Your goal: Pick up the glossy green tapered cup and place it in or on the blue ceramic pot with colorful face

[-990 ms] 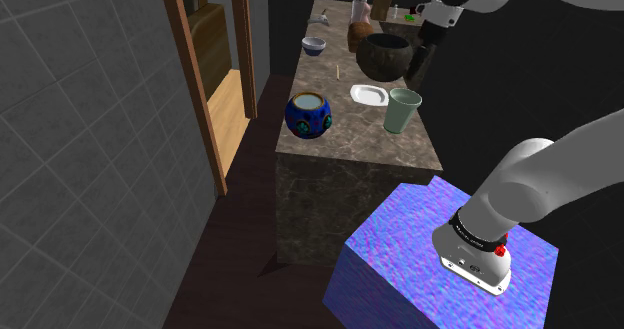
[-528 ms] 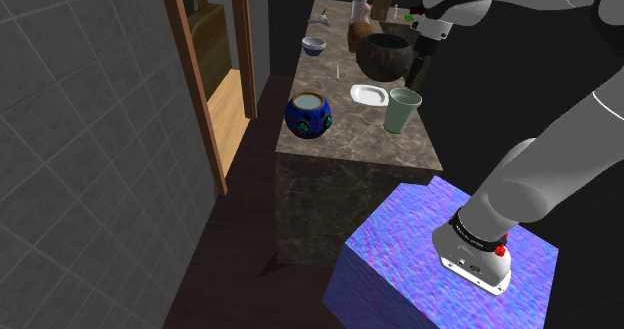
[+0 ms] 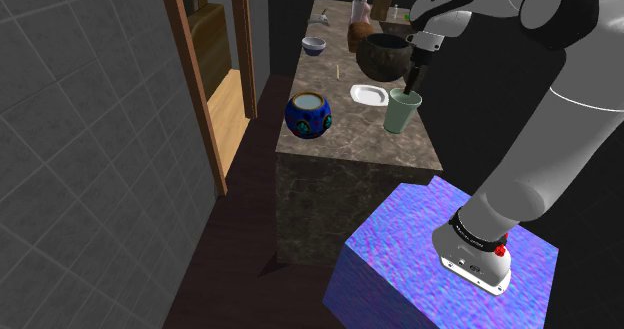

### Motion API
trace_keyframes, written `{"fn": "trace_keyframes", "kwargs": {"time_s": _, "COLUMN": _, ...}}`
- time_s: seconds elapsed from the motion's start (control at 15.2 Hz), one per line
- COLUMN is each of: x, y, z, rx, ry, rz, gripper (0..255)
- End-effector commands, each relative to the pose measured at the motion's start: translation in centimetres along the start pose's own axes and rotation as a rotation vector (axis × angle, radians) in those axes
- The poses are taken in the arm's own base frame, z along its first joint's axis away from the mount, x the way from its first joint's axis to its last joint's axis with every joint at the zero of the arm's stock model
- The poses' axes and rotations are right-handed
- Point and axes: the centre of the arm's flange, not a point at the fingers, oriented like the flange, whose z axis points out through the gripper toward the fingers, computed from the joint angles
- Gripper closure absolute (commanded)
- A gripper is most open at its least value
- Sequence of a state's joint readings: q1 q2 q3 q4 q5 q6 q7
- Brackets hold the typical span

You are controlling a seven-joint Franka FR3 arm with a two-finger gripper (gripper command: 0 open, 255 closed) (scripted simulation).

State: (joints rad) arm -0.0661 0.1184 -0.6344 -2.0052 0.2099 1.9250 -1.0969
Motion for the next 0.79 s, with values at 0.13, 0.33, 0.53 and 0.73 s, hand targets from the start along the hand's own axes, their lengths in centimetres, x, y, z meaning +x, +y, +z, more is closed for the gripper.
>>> {"fn": "trace_keyframes", "kwargs": {"time_s": 0.13, "x": 0.0, "y": 0.1, "z": 2.0, "rx": 0.001, "ry": -0.001, "rz": -0.001, "gripper": 0}}
{"fn": "trace_keyframes", "kwargs": {"time_s": 0.33, "x": -0.1, "y": 0.1, "z": 2.9, "rx": 0.001, "ry": -0.001, "rz": -0.001, "gripper": 0}}
{"fn": "trace_keyframes", "kwargs": {"time_s": 0.53, "x": 0.0, "y": 0.1, "z": 2.9, "rx": 0.001, "ry": -0.001, "rz": -0.001, "gripper": 0}}
{"fn": "trace_keyframes", "kwargs": {"time_s": 0.73, "x": 0.0, "y": 0.1, "z": 2.9, "rx": 0.001, "ry": -0.001, "rz": -0.001, "gripper": 0}}
